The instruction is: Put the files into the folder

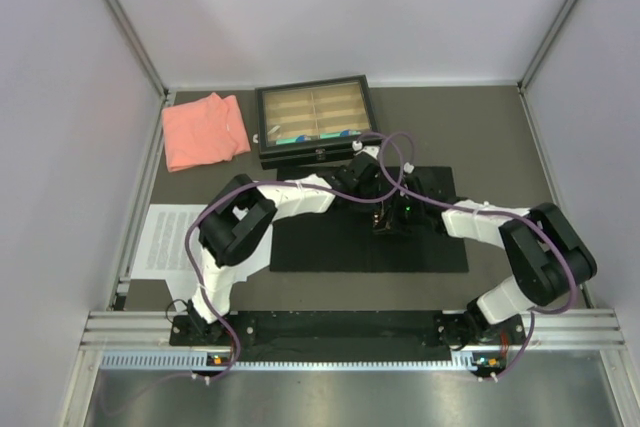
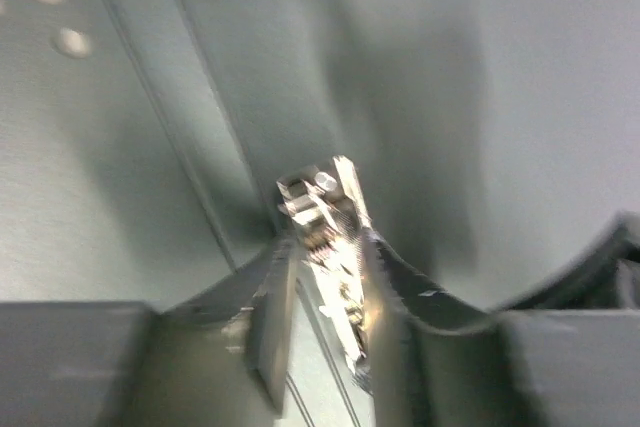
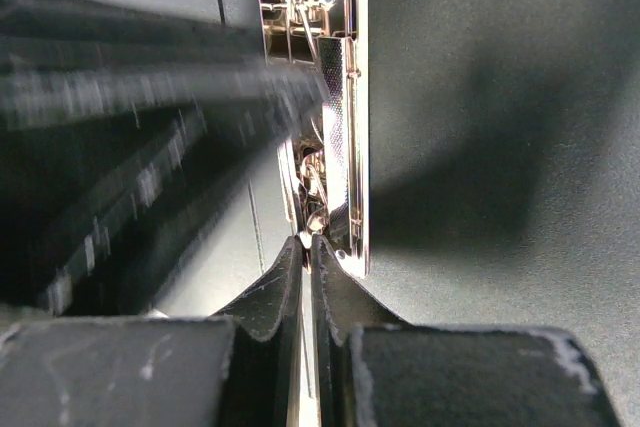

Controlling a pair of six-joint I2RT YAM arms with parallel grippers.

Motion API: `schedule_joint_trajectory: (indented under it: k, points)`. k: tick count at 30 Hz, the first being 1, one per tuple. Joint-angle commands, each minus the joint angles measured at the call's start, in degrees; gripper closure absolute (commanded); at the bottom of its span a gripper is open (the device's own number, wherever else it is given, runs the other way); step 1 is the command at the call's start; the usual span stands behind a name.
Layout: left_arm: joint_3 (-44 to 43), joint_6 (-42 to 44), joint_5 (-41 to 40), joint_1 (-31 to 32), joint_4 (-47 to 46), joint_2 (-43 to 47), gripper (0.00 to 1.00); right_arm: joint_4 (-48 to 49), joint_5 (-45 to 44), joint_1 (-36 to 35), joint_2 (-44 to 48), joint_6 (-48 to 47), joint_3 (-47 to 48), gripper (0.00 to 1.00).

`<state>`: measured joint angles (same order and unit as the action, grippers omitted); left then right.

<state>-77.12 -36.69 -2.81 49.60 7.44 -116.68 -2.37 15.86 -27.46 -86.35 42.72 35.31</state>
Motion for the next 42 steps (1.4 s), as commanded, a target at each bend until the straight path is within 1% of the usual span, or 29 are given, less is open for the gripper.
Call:
schedule_joint_trajectory:
  k: [1, 4, 7, 10, 12, 13, 14, 16, 17, 18, 20, 21, 22, 25, 30, 34, 39, 42]
  points:
    - [0.57, 1.53, 2.54, 0.23, 2.05, 5.32, 0.55, -3.34, -7.42, -0.22, -4.88, -1.94, -2.79, 1.0]
    - [1.8, 0.74, 4.74, 0.23, 1.17, 7.95, 0.48, -4.39, -8.3, -0.84, -5.15, -2.11, -2.0, 1.0]
    - [3.38, 0.39, 4.04, 0.23, 0.91, 12.08, 0.46, -5.53, -8.82, -0.84, -5.06, -2.64, -1.65, 1.0]
    - [5.92, 0.04, 3.34, -0.03, 0.47, 15.85, 0.44, -6.15, -9.0, -0.75, -4.89, -3.43, -1.12, 1.0]
    - [8.73, -0.66, 0.88, -0.99, 0.21, 17.88, 0.47, -6.5, -9.09, -0.75, -5.06, -3.61, -0.42, 1.0]
    - [10.05, -0.93, 0.53, -1.35, -0.32, 18.94, 0.5, -6.68, -8.92, -0.84, -5.15, -3.61, -0.07, 1.0]
    - [12.67, -1.28, 0.18, -1.79, -0.85, 20.78, 0.61, -6.68, -8.91, -0.92, -4.97, -3.61, 0.28, 1.0]
    - [15.32, -2.6, -0.62, -3.11, -2.78, 22.11, 0.71, -6.77, -9.0, -0.93, -4.71, -3.52, 0.72, 1.0]
    - [17.34, -3.21, -0.88, -3.37, -3.39, 21.85, 0.75, -6.86, -9.09, -0.84, -4.62, -3.61, 0.99, 1.0]
    - [17.88, -4.26, -0.19, -3.9, -3.92, 21.33, 0.83, -6.77, -9.0, -1.01, -4.45, -3.7, 1.08, 1.0]
    - [18.15, -5.49, 2.53, -4.08, -4.45, 18.61, 0.96, -6.86, -8.83, -0.93, -4.01, -4.13, 1.43, 1.0]
    - [18.15, -6.89, 4.37, -4.08, -4.8, 17.55, 1.0, -7.29, -8.91, -1.27, -3.92, -4.22, 1.69, 1.0]
    - [18.23, -7.52, 5.09, -4.08, -5.76, 15.54, 1.0, -7.64, -9.17, -1.54, -3.83, -4.48, 2.04, 1.0]
    - [18.67, -9.45, 5.01, -4.08, -7.09, 13.33, 1.0, -7.82, -8.74, -2.24, -2.34, -5.19, 2.66, 1.0]
    - [21.74, -13.31, -1.04, -4.16, -7.0, 14.03, 1.0, -8.96, -8.39, -2.24, -0.05, -5.98, 3.54, 1.0]
    - [24.39, -15.34, -1.76, -4.25, -7.0, 13.94, 1.0, -10.81, -9.7, -2.24, 0.83, -6.51, 4.5, 1.0]
    - [24.74, -15.7, -2.64, -4.25, -6.04, 14.11, 1.0, -13.62, -14.53, -2.24, -2.42, -5.72, 4.07, 1.0]
    - [25.09, -15.61, -2.64, -4.25, -6.3, 14.12, 1.0, -12.4, -15.68, -2.24, -6.02, -4.58, 3.01, 1.0]
